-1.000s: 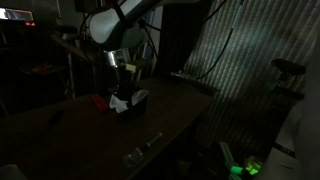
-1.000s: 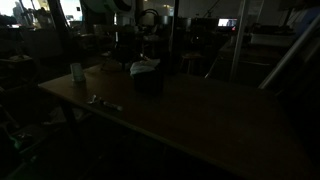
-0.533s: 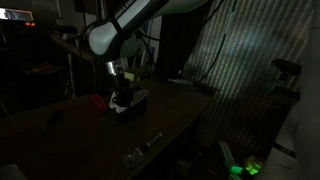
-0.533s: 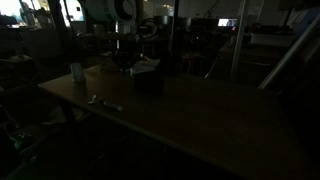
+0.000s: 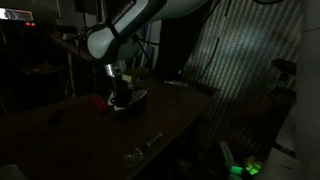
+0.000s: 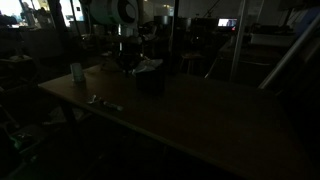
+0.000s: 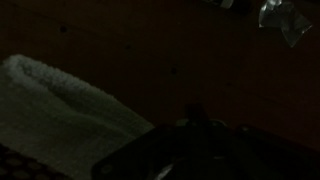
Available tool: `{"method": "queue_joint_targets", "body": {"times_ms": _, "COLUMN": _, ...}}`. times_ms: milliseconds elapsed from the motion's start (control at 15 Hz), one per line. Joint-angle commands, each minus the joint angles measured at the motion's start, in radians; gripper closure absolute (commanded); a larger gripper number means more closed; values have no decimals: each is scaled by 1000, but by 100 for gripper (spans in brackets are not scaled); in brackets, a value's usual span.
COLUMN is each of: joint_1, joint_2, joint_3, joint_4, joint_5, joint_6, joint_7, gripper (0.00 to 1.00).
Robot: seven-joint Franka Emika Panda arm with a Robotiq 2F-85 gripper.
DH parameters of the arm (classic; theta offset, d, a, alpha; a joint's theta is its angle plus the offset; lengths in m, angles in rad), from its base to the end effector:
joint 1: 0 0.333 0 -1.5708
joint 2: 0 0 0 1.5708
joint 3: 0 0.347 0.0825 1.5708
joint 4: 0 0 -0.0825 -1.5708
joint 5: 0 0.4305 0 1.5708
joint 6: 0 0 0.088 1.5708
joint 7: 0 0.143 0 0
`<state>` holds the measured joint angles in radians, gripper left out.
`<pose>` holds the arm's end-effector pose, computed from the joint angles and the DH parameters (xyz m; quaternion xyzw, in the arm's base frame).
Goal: Pick up the white towel from the table and put it in the small black basket.
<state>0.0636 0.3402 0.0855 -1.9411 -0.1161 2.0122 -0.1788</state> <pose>0.6158 0.0810 0.2540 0.9717 0.1922 -0.1335 0.0323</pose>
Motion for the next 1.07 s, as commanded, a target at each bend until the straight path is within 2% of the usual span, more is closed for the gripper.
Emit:
{"method": "queue_joint_targets", "body": {"times_ms": 0, "joint_1": 3, "joint_2": 17, "joint_3": -9, "joint_4": 34, "joint_5": -24, "joint_6": 13, "joint_7": -4, "gripper": 100}}
{"method": "queue_joint_targets", "body": {"times_ms": 533, "joint_1": 7, "joint_2": 7, "joint_3": -24, "joint_4": 86, "joint_5": -110, "joint_6": 34, "joint_7": 4, "gripper": 100}}
{"method": "queue_joint_targets", "body": {"times_ms": 1000, "joint_1": 3, "joint_2": 16, "joint_3": -35, "joint_4": 106, "joint_5": -135, "joint_6": 38, "joint_7": 4, "gripper": 100}}
